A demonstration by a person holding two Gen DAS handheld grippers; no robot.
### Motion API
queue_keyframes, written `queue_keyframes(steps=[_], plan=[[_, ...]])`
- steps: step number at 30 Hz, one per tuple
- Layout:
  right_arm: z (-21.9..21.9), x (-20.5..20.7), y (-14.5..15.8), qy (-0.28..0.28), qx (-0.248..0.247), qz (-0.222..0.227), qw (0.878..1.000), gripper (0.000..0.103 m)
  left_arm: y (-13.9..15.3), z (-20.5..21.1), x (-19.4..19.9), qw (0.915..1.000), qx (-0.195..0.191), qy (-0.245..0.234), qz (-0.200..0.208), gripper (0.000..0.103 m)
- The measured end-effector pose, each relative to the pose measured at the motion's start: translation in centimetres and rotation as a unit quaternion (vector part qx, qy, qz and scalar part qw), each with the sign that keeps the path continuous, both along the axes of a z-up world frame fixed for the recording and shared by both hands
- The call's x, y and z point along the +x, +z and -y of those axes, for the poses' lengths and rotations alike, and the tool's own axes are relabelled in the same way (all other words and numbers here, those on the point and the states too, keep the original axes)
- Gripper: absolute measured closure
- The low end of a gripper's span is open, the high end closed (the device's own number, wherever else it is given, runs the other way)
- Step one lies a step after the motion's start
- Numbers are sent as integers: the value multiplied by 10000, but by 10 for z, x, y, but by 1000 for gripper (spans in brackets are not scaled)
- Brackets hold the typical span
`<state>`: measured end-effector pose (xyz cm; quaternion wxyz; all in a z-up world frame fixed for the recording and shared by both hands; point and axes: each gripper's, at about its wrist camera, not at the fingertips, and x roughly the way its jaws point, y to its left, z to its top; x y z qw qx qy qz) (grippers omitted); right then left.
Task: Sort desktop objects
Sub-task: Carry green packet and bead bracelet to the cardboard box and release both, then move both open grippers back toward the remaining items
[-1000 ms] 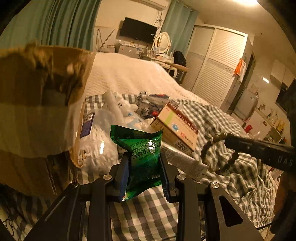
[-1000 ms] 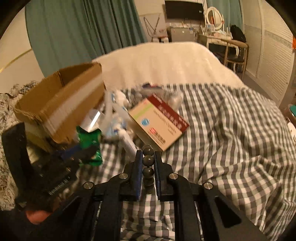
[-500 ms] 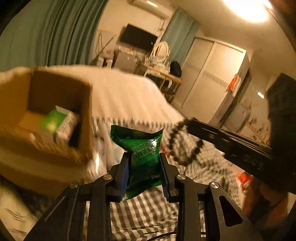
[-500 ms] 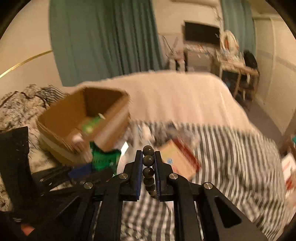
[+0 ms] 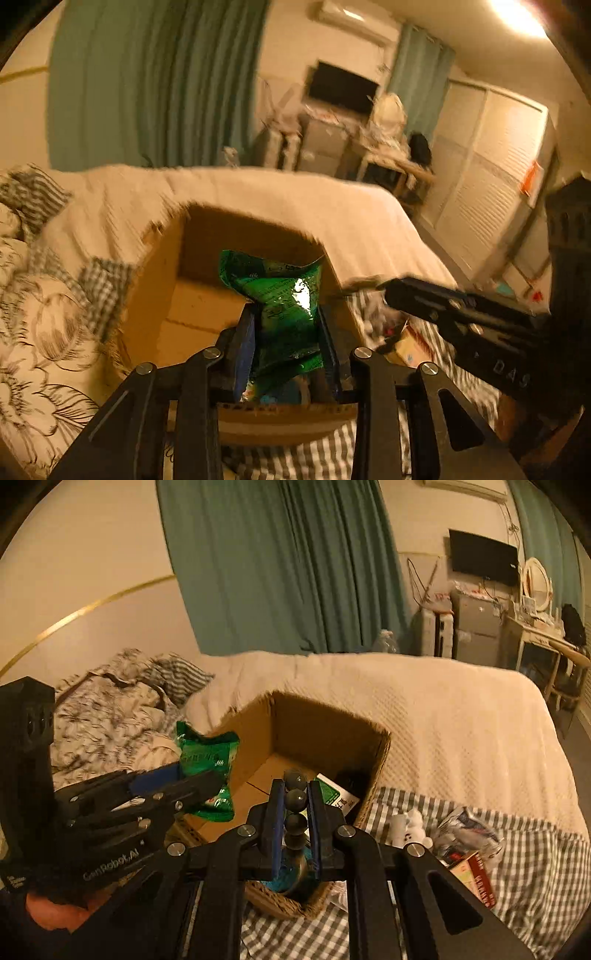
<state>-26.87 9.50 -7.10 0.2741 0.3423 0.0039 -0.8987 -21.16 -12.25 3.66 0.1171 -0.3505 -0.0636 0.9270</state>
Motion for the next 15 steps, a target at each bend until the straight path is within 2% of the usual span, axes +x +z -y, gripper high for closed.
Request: queue_keyframes(steps=[2,3,4,8,12,15], plan=[[-5,4,-5,-143,47,14,9999,34,-7,3,4,9999,-59,58,64,27],[-14,7,-3,-331,90,-91,9994,29,-9,2,7,10000,-10,58,54,19],[-23,11,-1,-426,101,-132,9990,26,-9,3,12,9999,68,82,13,14],[-71,31,10,-889,414,-289,9948,26,-1,-11,29,9996,182,201,-32,14],[-132,63,18,-1342,705,-376,9877,26,10,-45,48,9995,284,-27,-150,10],[-164,82,8,-1549,720,-274,9849,26,1,-81,73,9992,302,-214,-135,7]])
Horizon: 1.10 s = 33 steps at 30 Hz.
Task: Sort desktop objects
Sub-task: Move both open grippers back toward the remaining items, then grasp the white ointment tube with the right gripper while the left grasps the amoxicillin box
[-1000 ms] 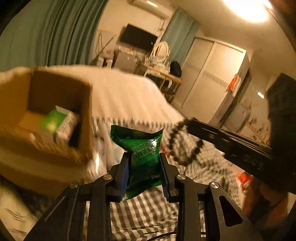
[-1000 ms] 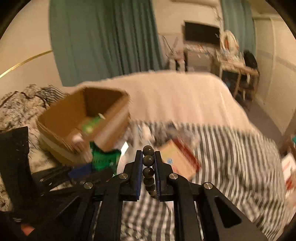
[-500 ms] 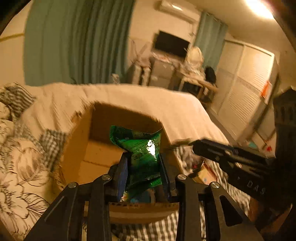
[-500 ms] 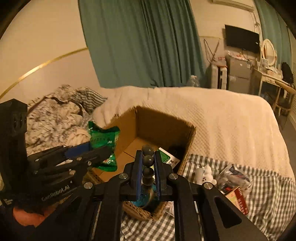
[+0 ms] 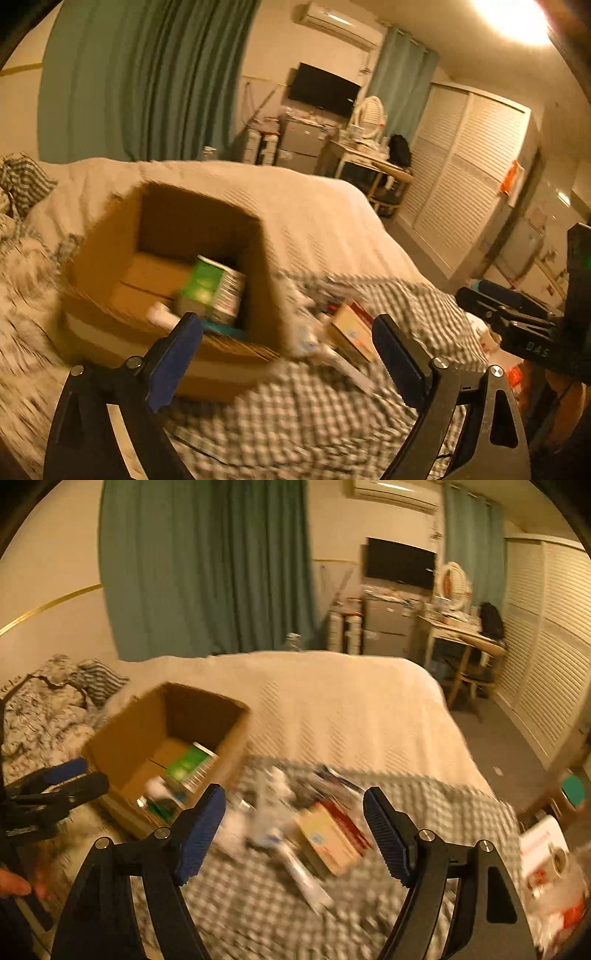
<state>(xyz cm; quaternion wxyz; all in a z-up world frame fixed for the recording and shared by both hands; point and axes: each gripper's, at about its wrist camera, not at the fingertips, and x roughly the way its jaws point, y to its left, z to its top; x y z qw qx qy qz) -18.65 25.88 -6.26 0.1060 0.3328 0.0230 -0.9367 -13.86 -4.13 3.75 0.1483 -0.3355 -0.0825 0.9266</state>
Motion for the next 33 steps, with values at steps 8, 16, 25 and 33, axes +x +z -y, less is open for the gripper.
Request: queue_keyframes(steps=[8,16,25,33], plan=[[-45,35,-97,-219,-331,441,9982,26,-83,-84,39,9976,-414,-425,355,7],[-59,13,-156,132,-360,891,9953,33,-148,-92,8,9927,-1062,-1,563,7],[-9,-52,-198,1326,-77,1282,9828,50,-196,-69,-10,9940,-736,308,748,7],[15,-73,-230,1181,209,1708,9780,72,-205,-50,-14,9935,-449,413,960,7]])
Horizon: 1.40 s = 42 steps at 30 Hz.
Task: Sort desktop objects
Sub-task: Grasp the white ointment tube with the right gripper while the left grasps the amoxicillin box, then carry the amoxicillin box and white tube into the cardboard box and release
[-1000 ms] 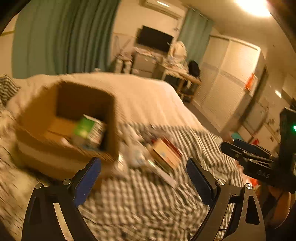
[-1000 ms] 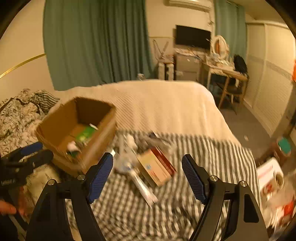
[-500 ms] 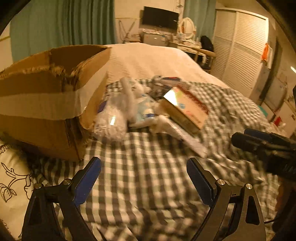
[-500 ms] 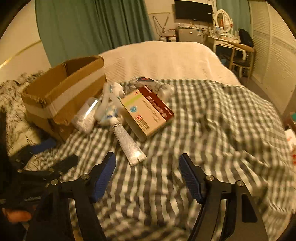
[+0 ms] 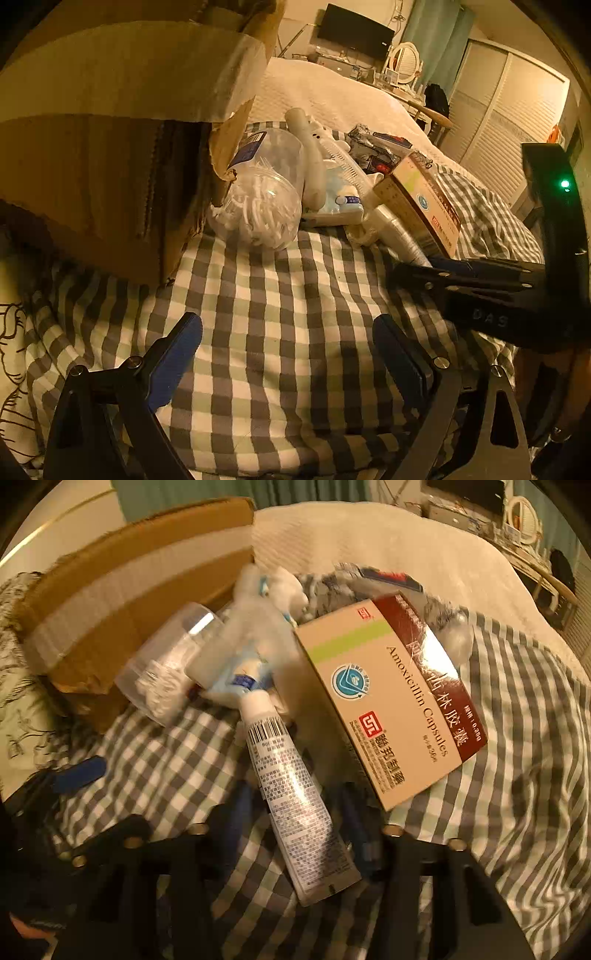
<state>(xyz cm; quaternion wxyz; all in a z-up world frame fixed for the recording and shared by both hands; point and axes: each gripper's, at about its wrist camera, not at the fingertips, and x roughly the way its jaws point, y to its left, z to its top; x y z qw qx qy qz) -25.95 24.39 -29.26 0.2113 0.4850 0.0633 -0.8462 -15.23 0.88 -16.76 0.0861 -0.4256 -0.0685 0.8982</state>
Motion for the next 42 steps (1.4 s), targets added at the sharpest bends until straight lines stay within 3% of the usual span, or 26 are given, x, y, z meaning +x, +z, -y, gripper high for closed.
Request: queue_keyframes(steps=[5,14,18,25,28,30,33,35,36,38,40,42], plan=[[-34,33,28,-544,-410,-126,9976,85,6,-9,8,9999,-3,-144,42,7],[-102,65,57,-1655,-670,-325,9834,85,43,-42,14,9970,94,-726,-243,7],[-124,72,62,-1938,-812,-381,9769,85,57,-66,-10,9908,370,-1253,-348,0],[-145,68,59,-2069,-999,-416,9724,85,46,-119,-69,9836,-457,-1669,-517,0],[-147,61,51,-2050,-967,-382,9732,85,38,-129,-94,9812,-831,-1601,-682,0],[-147,56,45,-2014,-901,-340,9748,85,31,-129,-112,9833,-704,-1561,-611,0],[-149,50,37,-1953,-899,-309,9761,85,11,-129,-138,9809,-146,-1940,-91,0],[-152,49,33,-1985,-961,-277,9750,85,8,-137,-136,9713,-344,-2351,-113,26],[-153,48,31,-1993,-984,-264,9746,85,9,-138,-132,9685,-449,-2444,-179,29],[-153,47,30,-2000,-961,-254,9747,84,20,-128,-122,9678,-261,-2481,-323,54],[-153,48,31,-2024,-951,-265,9743,84,36,-113,-111,9692,121,-2426,-399,62],[-153,51,36,-2064,-945,-318,9734,84,47,-107,-94,9671,265,-2493,-434,66]])
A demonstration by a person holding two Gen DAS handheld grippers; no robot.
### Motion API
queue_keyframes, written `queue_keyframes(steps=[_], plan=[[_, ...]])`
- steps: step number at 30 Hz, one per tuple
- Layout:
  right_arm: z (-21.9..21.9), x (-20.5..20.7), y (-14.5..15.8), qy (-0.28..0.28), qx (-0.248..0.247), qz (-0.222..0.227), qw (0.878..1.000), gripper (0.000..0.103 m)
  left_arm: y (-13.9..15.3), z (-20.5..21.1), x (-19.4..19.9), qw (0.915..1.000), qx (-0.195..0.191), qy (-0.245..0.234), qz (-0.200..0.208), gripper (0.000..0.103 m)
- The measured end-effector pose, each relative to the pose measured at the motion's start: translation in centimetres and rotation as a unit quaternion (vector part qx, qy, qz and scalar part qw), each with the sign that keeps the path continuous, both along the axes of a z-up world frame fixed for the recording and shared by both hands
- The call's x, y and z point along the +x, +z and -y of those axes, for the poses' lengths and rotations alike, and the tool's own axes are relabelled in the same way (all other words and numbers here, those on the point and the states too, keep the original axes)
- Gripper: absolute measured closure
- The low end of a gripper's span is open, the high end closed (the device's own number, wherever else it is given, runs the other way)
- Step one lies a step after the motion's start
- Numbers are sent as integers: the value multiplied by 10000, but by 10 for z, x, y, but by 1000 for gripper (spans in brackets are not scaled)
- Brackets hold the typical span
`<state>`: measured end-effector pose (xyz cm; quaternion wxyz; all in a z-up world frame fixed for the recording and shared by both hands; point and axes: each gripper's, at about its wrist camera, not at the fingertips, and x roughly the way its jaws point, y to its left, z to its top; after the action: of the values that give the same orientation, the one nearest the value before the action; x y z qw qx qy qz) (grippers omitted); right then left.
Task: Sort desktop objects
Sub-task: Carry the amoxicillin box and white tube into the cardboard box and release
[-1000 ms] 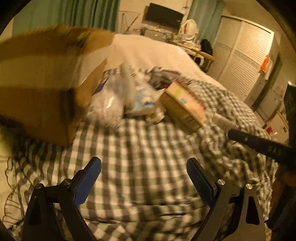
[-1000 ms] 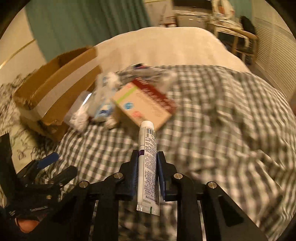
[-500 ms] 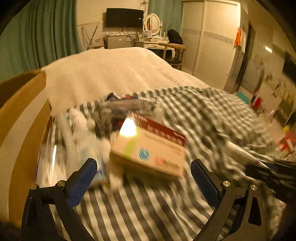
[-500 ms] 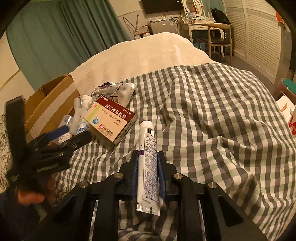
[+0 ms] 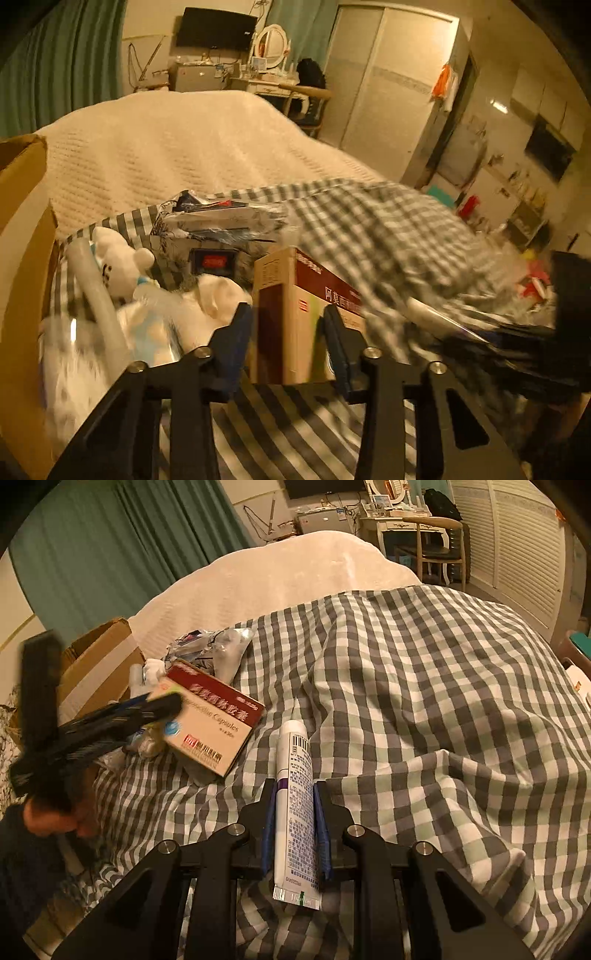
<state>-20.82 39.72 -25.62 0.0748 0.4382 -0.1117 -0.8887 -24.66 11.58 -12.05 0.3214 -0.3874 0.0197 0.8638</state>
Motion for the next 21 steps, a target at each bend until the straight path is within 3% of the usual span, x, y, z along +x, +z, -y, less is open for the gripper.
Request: queue_keyframes(steps=[3,7,9,14,17,21], plan=[[-2,7,10,-76,47,-102,9999,84,11,-13,34,9981,147,-598,-2,70],[-10,21,27,-294,-139,-271,9991,84,5,-57,61,9939,-393,-928,-449,69],[-13,27,31,-368,-190,-317,9986,84,3,-72,67,9919,-552,-896,-714,69],[-15,36,29,-411,-380,-267,9981,85,6,-75,68,9898,-913,-776,-775,71],[-13,37,21,-397,-440,-141,9981,85,-13,-77,66,9805,-1725,-608,-724,72],[-9,42,24,-357,-400,-175,9984,85,-15,-66,66,9852,-1458,-494,-751,74]])
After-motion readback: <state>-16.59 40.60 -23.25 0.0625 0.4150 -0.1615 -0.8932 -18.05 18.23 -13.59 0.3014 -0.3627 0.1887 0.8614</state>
